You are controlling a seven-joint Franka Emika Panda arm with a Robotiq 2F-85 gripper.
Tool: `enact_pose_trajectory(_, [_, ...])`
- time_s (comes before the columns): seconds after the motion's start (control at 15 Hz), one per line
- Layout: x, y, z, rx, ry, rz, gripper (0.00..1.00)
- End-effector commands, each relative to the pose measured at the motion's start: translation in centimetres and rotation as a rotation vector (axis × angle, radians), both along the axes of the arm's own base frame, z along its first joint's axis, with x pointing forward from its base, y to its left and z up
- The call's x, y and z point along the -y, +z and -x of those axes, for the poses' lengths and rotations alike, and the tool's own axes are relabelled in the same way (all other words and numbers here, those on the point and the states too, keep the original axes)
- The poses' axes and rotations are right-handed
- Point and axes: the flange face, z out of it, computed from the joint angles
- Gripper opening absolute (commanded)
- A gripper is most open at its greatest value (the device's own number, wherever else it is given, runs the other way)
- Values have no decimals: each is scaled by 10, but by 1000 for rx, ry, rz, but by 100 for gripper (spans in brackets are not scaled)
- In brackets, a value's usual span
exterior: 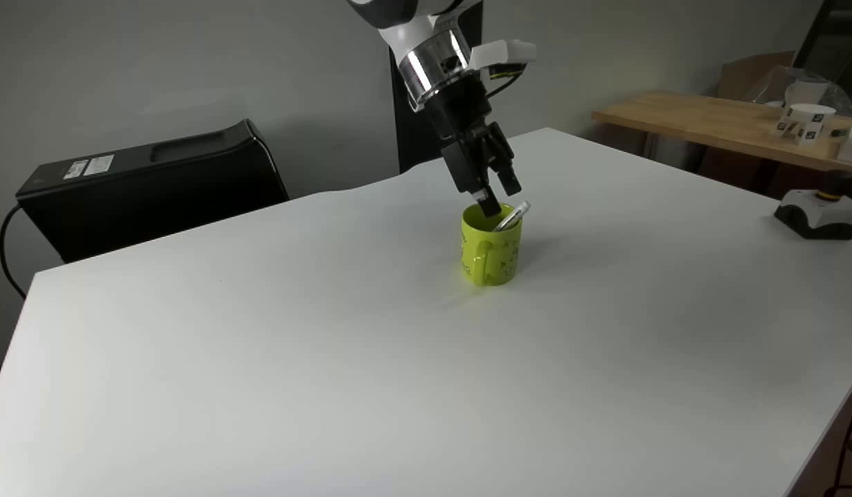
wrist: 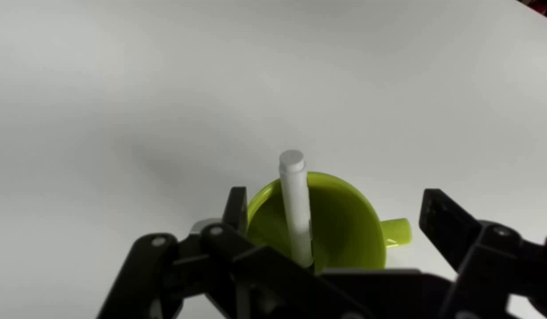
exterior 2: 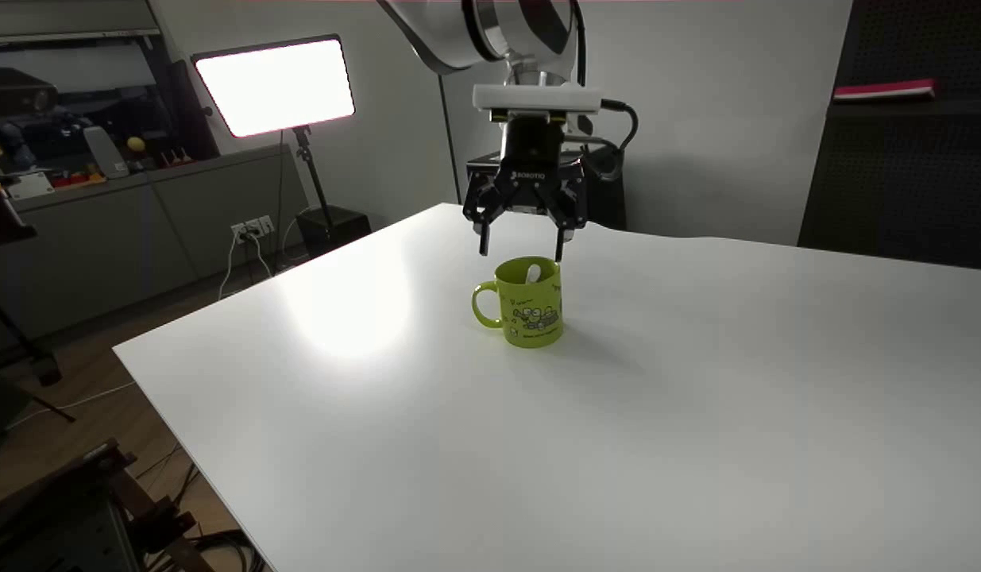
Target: Put the marker inside the mug cup
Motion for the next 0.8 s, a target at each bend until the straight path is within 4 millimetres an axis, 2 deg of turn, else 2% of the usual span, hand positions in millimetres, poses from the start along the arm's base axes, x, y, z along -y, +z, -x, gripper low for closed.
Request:
enact_pose_trajectory(0.0, [5,41,-13,92,-4,3,100])
enact_pose_trajectory(0.27, [11,77,-28,247,-49,-11,100])
enact_pose_trajectory(0.47, [20,103,-38,393,-144,-14,100])
enact_pose_trajectory(0.73, [29,123,-40,528,-267,32,100])
